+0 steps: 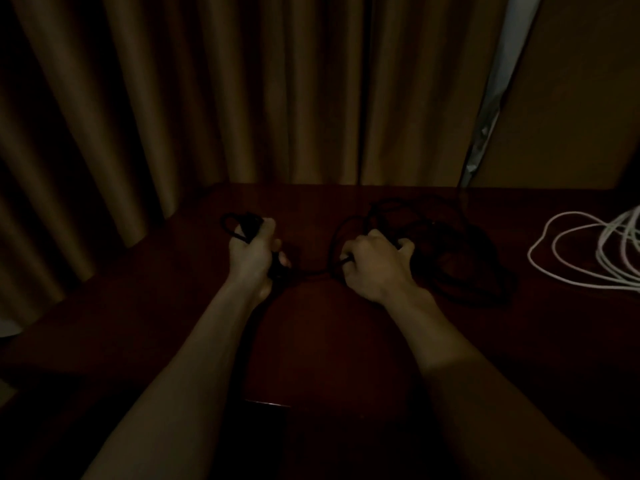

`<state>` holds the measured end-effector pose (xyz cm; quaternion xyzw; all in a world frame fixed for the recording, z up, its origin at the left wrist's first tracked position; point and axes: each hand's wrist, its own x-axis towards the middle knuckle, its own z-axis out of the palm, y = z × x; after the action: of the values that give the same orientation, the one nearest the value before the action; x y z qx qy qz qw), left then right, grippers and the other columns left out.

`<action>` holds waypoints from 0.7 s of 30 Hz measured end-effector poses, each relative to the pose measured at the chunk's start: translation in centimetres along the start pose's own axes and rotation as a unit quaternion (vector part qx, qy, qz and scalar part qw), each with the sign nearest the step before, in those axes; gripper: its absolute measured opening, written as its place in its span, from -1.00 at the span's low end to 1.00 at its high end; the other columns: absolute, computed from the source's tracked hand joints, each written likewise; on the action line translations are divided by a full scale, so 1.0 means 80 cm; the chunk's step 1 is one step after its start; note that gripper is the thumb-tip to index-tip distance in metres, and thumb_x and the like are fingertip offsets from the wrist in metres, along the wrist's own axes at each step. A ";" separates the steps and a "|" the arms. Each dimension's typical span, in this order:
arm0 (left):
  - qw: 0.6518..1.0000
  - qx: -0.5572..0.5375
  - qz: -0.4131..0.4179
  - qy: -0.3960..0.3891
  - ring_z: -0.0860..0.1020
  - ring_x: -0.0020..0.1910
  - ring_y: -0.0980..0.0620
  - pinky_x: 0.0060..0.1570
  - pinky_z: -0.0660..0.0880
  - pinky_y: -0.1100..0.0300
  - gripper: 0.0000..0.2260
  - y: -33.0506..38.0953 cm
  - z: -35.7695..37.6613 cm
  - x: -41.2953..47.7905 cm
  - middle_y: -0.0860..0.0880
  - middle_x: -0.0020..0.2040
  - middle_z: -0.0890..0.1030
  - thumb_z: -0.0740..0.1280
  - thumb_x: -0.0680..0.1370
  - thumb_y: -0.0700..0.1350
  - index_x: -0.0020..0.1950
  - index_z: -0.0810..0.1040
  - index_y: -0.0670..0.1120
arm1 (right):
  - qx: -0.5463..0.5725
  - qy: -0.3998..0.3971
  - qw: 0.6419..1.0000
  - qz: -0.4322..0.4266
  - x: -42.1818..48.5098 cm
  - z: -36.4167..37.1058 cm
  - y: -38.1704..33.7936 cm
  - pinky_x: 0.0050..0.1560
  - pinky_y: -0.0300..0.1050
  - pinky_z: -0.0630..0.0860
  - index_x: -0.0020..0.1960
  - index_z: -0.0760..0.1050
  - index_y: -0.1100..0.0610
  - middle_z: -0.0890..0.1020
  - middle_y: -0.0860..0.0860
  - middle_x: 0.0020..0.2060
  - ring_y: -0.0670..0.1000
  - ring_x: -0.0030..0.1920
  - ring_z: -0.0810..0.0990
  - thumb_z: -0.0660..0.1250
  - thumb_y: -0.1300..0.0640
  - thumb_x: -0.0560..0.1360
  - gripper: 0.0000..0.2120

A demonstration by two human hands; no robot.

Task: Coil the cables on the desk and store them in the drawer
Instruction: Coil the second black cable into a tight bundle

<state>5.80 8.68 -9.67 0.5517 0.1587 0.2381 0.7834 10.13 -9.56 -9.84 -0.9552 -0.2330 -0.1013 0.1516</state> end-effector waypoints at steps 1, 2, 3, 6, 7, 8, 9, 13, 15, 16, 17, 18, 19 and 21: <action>0.998 0.057 0.016 -0.012 0.42 -0.53 0.06 -0.43 0.45 0.15 -0.87 -0.003 0.001 -0.002 -0.03 -0.30 0.51 0.36 0.67 -0.13 -0.04 0.46 -0.06 | 0.008 0.000 1.000 -0.020 -0.001 -0.002 0.000 0.40 0.25 0.14 0.16 0.61 -0.02 0.59 -0.12 0.10 -0.05 0.27 0.39 0.24 0.13 0.62 -0.78; 0.991 0.119 0.044 -0.034 0.43 -0.54 0.04 -0.45 0.45 0.15 -0.82 -0.005 0.002 -0.003 -0.02 -0.33 0.52 0.38 0.65 -0.16 -0.10 0.44 -0.08 | 0.019 -0.003 0.999 -0.046 -0.003 -0.005 0.000 0.35 0.18 0.18 0.15 0.60 -0.01 0.58 -0.13 0.08 -0.06 0.21 0.38 0.25 0.15 0.60 -0.79; 0.980 0.172 0.075 -0.060 0.44 -0.54 0.02 -0.47 0.44 0.15 -0.79 -0.008 0.002 -0.003 0.01 -0.38 0.52 0.39 0.63 -0.21 -0.15 0.42 -0.10 | 0.032 -0.008 0.997 -0.076 -0.003 -0.008 0.000 0.31 0.11 0.21 0.14 0.60 0.00 0.56 -0.14 0.04 -0.08 0.15 0.37 0.25 0.18 0.58 -0.78; 0.944 0.280 0.121 -0.122 0.48 -0.51 0.04 -0.48 0.45 0.17 -0.77 -0.012 0.002 -0.002 0.09 -0.47 0.47 0.35 0.55 -0.37 -0.18 0.39 -0.11 | 0.103 -0.016 0.985 -0.136 -0.007 -0.019 -0.007 0.19 -0.02 0.26 0.06 0.49 -0.02 0.46 -0.19 -0.10 -0.15 -0.03 0.35 0.30 0.28 0.45 -0.73; 0.932 0.308 0.133 -0.137 0.47 -0.50 0.06 -0.48 0.44 0.18 -0.75 -0.012 0.003 -0.002 0.11 -0.48 0.46 0.33 0.52 -0.39 -0.21 0.38 -0.11 | 0.144 -0.022 0.980 -0.132 -0.006 -0.022 -0.009 0.16 -0.05 0.26 0.03 0.45 -0.04 0.45 -0.16 -0.11 -0.16 -0.07 0.38 0.32 0.29 0.41 -0.70; 0.919 0.333 0.143 -0.153 0.47 -0.49 0.08 -0.47 0.42 0.17 -0.74 -0.012 0.003 -0.002 0.12 -0.47 0.45 0.32 0.51 -0.40 -0.24 0.37 -0.09 | 0.189 -0.032 0.973 -0.125 -0.006 -0.023 -0.010 0.13 -0.06 0.27 0.00 0.42 -0.07 0.46 -0.13 -0.10 -0.17 -0.08 0.41 0.35 0.27 0.39 -0.69; 0.910 0.351 0.148 -0.167 0.46 -0.48 0.10 -0.45 0.41 0.16 -0.73 -0.012 0.003 -0.001 0.12 -0.46 0.45 0.32 0.50 -0.39 -0.24 0.36 -0.07 | 0.232 -0.045 0.964 -0.121 -0.006 -0.025 -0.010 0.11 -0.03 0.31 -0.03 0.40 -0.11 0.48 -0.11 -0.08 -0.17 -0.08 0.44 0.37 0.22 0.38 -0.70; 0.874 0.394 0.160 -0.236 0.52 -0.33 0.02 -0.32 0.44 0.02 -0.85 -0.009 0.003 0.003 0.03 -0.32 0.51 0.35 0.48 -0.22 -0.22 0.44 -0.04 | 0.370 -0.079 0.915 -0.144 -0.007 -0.034 -0.001 -0.09 0.05 0.50 -0.05 0.52 -0.04 0.58 0.01 -0.09 -0.06 -0.16 0.51 0.36 0.30 0.49 -0.77; 0.852 0.423 0.160 -0.266 0.57 -0.26 0.00 -0.26 0.51 -0.01 -0.90 -0.004 0.006 0.002 0.01 -0.24 0.58 0.38 0.52 -0.18 -0.14 0.52 0.00 | 0.394 -0.085 0.903 -0.150 -0.008 -0.042 0.006 -0.13 -0.16 0.47 -0.02 0.58 0.06 0.57 -0.01 -0.16 -0.12 -0.22 0.50 0.36 0.36 0.56 -0.80; 0.838 0.443 0.159 -0.275 0.59 -0.23 0.02 -0.23 0.51 0.02 -0.88 -0.003 0.008 0.001 0.01 -0.20 0.60 0.38 0.54 -0.21 -0.09 0.54 0.01 | 0.401 -0.080 0.900 -0.153 -0.008 -0.045 0.008 -0.13 -0.24 0.47 -0.01 0.59 0.09 0.57 -0.06 -0.18 -0.17 -0.22 0.51 0.37 0.35 0.58 -0.82; 0.821 0.471 0.158 -0.281 0.60 -0.20 0.02 -0.23 0.51 0.09 -0.84 -0.001 0.010 0.000 0.02 -0.17 0.61 0.38 0.55 -0.25 -0.05 0.54 0.02 | 0.408 -0.069 0.897 -0.155 -0.008 -0.046 0.008 -0.12 -0.29 0.47 -0.02 0.60 0.10 0.58 -0.10 -0.17 -0.20 -0.22 0.52 0.37 0.35 0.59 -0.84; 0.803 0.499 0.157 -0.284 0.61 -0.20 0.03 -0.25 0.49 0.18 -0.81 0.000 0.012 -0.001 0.03 -0.16 0.62 0.38 0.55 -0.28 -0.03 0.53 0.03 | 0.412 -0.056 0.896 -0.157 -0.008 -0.046 0.008 -0.08 -0.30 0.49 -0.02 0.60 0.11 0.59 -0.12 -0.16 -0.23 -0.20 0.54 0.37 0.35 0.59 -0.85; 0.786 0.526 0.155 -0.285 0.60 -0.23 0.05 -0.30 0.47 0.25 -0.79 0.001 0.013 -0.001 0.03 -0.17 0.62 0.37 0.55 -0.29 -0.04 0.52 0.04 | 0.411 -0.044 0.897 -0.159 -0.007 -0.045 0.007 -0.05 -0.31 0.50 -0.02 0.60 0.11 0.61 -0.13 -0.14 -0.25 -0.17 0.56 0.38 0.35 0.59 -0.84; 0.758 0.569 0.142 -0.285 0.59 -0.31 0.08 -0.40 0.43 0.32 -0.78 0.004 0.015 -0.001 0.03 -0.22 0.60 0.38 0.55 -0.28 -0.14 0.50 0.05 | 0.400 -0.020 0.903 -0.158 -0.006 -0.040 0.005 -0.02 -0.30 0.52 -0.02 0.61 0.09 0.63 -0.14 -0.12 -0.24 -0.13 0.60 0.42 0.34 0.56 -0.84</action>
<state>6.31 7.76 -8.98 0.9546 -0.0455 0.0443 0.2911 9.53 -11.18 -7.11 -0.7670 -0.4047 -0.0027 0.4979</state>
